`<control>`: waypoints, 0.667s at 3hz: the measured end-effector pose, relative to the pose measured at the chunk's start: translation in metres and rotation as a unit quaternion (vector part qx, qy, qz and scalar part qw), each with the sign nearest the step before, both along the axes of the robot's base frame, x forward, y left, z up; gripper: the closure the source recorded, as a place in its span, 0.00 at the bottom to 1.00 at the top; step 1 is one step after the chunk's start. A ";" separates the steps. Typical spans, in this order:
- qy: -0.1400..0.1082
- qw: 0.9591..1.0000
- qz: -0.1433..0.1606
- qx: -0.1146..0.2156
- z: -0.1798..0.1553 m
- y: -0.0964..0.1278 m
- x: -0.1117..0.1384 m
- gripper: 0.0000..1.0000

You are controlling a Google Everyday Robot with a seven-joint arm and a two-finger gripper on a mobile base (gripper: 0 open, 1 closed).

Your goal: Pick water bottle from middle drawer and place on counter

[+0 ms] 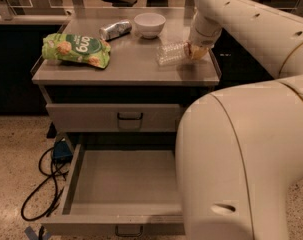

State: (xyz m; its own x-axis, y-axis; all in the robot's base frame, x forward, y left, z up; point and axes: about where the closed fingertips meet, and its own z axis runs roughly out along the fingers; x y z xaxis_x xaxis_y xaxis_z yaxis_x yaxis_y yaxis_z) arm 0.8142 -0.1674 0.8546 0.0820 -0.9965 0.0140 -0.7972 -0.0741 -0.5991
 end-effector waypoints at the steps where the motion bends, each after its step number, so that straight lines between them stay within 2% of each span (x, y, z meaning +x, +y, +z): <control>1: 0.000 1.000 0.000 0.000 0.000 0.000 0.000 0.12; 2: 0.000 1.000 0.000 0.000 0.000 0.000 0.000 0.00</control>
Offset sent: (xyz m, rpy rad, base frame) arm 0.0000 0.0000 0.0000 0.0000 0.0000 0.0000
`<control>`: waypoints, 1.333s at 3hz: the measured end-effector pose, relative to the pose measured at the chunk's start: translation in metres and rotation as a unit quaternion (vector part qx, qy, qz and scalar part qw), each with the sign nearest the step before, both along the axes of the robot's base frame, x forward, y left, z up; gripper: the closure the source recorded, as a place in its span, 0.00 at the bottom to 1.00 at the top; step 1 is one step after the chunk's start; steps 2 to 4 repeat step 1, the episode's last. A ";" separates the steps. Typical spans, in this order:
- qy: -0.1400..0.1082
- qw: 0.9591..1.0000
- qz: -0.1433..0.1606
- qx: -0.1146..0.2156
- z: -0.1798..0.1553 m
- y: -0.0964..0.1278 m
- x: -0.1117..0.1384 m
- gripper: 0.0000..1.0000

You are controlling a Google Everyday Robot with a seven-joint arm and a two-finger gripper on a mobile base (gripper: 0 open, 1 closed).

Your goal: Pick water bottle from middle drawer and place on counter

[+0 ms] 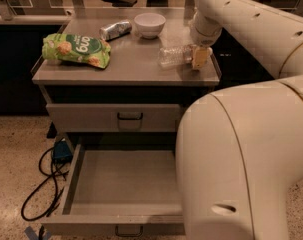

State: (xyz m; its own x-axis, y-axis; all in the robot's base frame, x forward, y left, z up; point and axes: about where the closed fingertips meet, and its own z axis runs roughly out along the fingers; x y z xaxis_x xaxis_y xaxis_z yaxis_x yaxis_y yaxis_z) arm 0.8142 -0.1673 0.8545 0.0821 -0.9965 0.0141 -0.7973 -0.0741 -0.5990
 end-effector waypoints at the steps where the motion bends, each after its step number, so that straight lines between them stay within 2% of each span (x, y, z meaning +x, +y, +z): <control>1: 0.000 1.000 0.000 0.000 0.000 0.000 0.000 0.00; 4: 0.000 1.000 0.000 0.000 0.000 0.000 0.000 0.00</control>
Offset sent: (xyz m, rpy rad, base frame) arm 0.0000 0.0000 0.0000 0.0000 0.0000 0.0000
